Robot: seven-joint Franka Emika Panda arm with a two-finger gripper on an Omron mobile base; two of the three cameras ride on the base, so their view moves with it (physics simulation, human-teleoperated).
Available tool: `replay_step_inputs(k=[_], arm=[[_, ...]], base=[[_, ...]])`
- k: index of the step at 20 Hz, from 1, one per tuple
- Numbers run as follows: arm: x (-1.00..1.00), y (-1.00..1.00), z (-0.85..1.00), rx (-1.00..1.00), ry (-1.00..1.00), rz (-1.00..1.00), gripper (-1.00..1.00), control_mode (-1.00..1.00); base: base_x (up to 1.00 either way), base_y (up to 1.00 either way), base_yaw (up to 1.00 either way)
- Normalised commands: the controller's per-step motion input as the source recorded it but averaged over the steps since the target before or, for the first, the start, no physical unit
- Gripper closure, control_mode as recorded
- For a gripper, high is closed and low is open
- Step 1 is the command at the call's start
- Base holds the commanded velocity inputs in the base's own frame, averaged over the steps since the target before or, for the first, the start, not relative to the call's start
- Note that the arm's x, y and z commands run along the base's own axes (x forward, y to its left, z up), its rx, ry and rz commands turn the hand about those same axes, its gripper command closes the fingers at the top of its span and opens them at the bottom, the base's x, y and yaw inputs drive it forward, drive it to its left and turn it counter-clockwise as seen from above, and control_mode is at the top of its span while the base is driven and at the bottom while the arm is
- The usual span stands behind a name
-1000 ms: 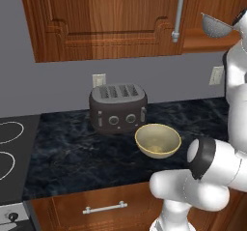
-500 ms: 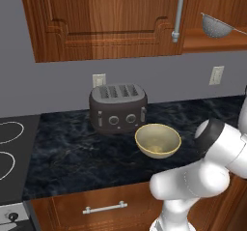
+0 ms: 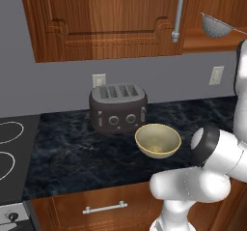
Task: Open the cabinet and setup a tea strainer by placing it in the bowl upright.
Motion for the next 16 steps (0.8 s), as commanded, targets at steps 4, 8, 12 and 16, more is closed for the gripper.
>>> replay_step_inputs(k=[4,8,12,16], arm=[[0.0,0.8,-0.25,0.29,-0.19,0.0,-1.0,-1.0],[0.03,0.48,-0.21,0.51,-0.28,-0.05,-1.0,-1.0],[0.18,0.37,-0.06,0.55,-0.27,-0.03,-1.0,-1.0],[0.09,0.22,0.21,0.27,-0.32,0.1,-1.0,-1.0]], base=[[0.0,0.0,0.0],[0.0,0.0,0.0],[0.0,0.0,0.0],[0.0,0.0,0.0]])
